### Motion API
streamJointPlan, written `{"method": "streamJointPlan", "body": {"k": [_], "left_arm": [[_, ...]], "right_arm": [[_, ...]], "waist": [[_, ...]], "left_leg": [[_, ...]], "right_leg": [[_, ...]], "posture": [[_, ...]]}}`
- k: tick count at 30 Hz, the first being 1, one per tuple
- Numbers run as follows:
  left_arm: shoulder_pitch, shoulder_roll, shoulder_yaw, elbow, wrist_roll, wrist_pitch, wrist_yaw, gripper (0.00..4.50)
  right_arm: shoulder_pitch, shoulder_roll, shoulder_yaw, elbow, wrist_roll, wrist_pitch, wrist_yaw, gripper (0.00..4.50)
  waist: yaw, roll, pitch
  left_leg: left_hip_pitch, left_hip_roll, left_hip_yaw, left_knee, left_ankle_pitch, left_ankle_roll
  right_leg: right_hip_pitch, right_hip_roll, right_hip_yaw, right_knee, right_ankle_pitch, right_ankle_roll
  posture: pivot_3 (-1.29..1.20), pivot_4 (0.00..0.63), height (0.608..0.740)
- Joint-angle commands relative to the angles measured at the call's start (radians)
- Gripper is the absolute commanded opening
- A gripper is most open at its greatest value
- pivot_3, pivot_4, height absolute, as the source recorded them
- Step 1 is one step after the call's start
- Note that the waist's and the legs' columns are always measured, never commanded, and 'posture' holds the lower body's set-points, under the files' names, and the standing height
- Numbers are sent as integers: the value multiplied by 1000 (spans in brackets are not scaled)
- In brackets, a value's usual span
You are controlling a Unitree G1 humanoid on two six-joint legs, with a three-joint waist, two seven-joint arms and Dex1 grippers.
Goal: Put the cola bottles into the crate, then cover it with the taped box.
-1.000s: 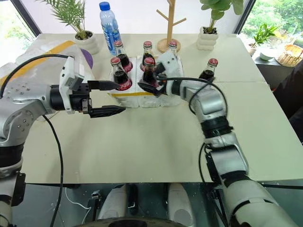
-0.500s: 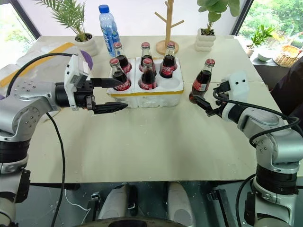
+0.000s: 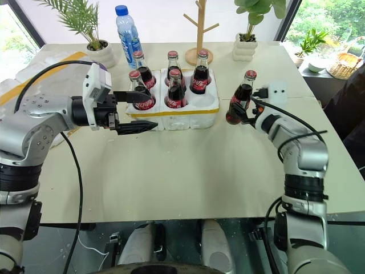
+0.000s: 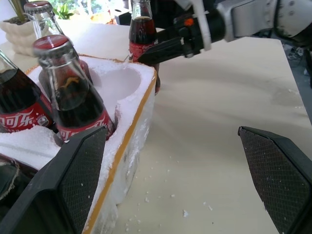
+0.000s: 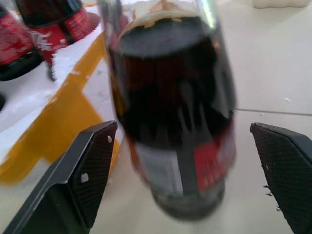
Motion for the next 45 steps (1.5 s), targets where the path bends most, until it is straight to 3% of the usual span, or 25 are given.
{"method": "streamJointPlan", "body": {"k": [1,3,5,10,17,26,37,40,45], "left_arm": [[-4,8,25,-24,3,-15,8,4500],[1,12,30,-30,2,-12,13,4500],[5,18,40,-36,-2,-7,20,4500],[30,36,67,-52,-10,1,36,4500],[41,28,71,-54,-9,-3,52,4500],[30,21,69,-48,-4,-13,60,4500],[57,43,89,-64,-9,-5,64,4500],[68,66,108,-67,-15,3,60,4500],[115,131,187,-95,-59,47,55,4500]], "right_arm": [[-67,6,7,121,-38,-112,12,4239],[-91,3,12,160,-48,-154,23,3654],[-94,-11,21,116,-44,-189,58,2788],[-174,-44,-32,-44,32,-210,106,2843],[-292,-56,2,-143,187,-7,212,2843],[-241,-58,144,-140,108,5,242,2843],[-200,38,238,91,-17,-103,245,2843],[-202,45,234,130,-31,-104,252,4326],[-182,-11,211,-3,9,-51,311,4465]], "waist": [[4,0,0],[3,0,0],[2,0,0],[-3,4,2],[-2,5,3],[6,5,3],[3,5,3],[0,3,2],[0,3,2]], "left_leg": [[0,0,0,0,0,0],[-1,0,0,0,0,0],[-2,-1,0,0,0,0],[-7,0,1,0,0,0],[-7,1,1,0,0,-1],[-8,-1,0,2,0,0],[-8,0,0,2,0,-1],[-7,0,0,2,0,-1],[-5,0,0,1,0,-1]], "right_leg": [[0,0,0,0,0,0],[-1,-1,0,-1,0,0],[-1,-1,0,-1,0,0],[-8,-1,0,1,0,0],[-9,0,0,2,0,0],[-7,-2,-1,1,0,1],[-8,-1,-1,1,0,1],[-7,-1,-1,1,0,1],[-5,-1,-1,2,0,0]], "posture": [[0,150,740],[0,150,740],[0,150,740],[0,150,740],[0,150,740],[0,150,740],[0,150,740],[0,150,740],[0,150,740]]}}
